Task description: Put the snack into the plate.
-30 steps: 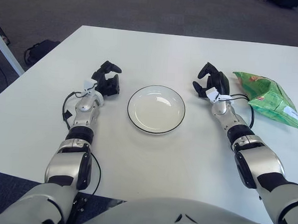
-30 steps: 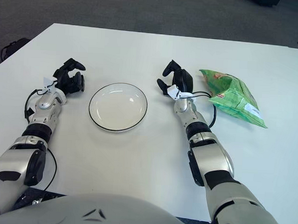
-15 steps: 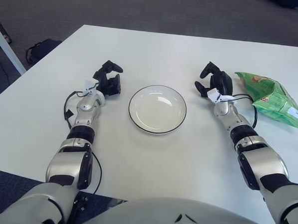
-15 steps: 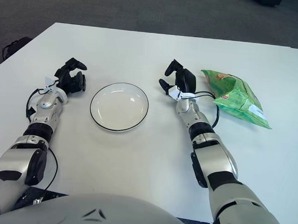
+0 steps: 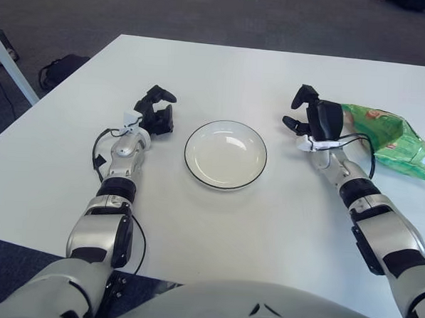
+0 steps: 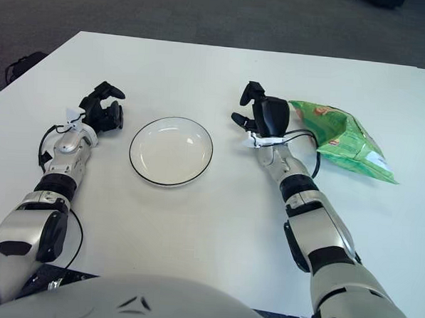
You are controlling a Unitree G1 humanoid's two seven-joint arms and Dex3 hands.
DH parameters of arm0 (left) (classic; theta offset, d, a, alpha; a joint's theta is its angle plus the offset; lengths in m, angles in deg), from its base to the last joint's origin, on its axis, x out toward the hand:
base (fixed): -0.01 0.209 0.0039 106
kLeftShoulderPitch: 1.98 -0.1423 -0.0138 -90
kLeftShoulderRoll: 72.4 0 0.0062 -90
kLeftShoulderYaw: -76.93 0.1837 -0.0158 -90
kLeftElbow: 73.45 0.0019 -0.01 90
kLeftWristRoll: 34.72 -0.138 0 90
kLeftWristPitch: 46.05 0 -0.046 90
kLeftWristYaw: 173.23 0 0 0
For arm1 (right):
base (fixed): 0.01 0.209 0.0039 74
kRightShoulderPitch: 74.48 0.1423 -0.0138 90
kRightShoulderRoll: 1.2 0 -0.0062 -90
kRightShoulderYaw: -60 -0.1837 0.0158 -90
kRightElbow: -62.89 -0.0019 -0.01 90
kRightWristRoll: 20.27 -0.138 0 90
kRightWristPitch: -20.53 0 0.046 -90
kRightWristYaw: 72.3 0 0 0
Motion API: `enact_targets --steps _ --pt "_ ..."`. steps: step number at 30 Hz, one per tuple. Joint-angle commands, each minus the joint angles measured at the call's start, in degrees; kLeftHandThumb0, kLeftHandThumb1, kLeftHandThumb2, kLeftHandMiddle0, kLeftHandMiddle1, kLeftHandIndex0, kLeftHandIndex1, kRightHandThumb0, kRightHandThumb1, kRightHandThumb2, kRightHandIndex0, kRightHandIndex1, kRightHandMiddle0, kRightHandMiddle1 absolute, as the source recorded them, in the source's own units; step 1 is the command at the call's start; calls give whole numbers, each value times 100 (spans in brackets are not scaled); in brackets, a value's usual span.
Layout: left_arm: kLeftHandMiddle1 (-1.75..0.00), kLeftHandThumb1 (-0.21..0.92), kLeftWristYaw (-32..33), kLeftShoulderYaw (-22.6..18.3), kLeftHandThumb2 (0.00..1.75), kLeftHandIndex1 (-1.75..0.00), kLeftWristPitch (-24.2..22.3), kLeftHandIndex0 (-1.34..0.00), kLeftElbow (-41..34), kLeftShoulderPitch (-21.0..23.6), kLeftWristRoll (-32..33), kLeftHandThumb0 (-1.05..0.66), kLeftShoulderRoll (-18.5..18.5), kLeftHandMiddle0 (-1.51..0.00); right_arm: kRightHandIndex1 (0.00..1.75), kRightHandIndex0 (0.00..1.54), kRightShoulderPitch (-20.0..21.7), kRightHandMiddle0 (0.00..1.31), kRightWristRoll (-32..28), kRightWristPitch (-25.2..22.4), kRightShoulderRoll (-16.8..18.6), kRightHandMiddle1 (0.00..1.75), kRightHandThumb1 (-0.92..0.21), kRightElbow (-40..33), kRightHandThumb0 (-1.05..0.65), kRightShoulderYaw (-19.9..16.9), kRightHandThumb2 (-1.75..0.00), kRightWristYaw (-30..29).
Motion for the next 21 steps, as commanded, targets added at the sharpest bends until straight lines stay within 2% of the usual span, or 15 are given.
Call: enact_targets --steps 1,5,10,16,21 --pt "-175 52 87 59 106 -175 -177 -45 279 -425 -100 -42 146 -116 175 83 -223 45 249 -193 -159 175 -52 -278 -42 61 -105 -233" --pt "-175 52 133 88 106 -175 -185 -45 256 -437 -144 -42 143 -116 168 70 -198 43 477 -307 -267 175 -55 -405 -41 89 -102 -572" --pt "-175 53 147 100 105 -175 -206 -45 224 -446 -175 -42 139 -116 137 51 -39 33 593 -222 -673 174 -71 -527 -38 -25 -80 -713" --pt "-175 53 187 127 104 -175 -250 -44 190 -446 -214 -41 130 -115 116 44 -171 25 578 -261 -934 171 -88 -1079 -36 -207 -55 -620" --pt "-175 54 209 135 104 -175 -310 -44 171 -445 -222 -41 126 -112 109 39 -304 21 401 -373 -1041 174 -91 -1548 -35 -466 -51 -300"
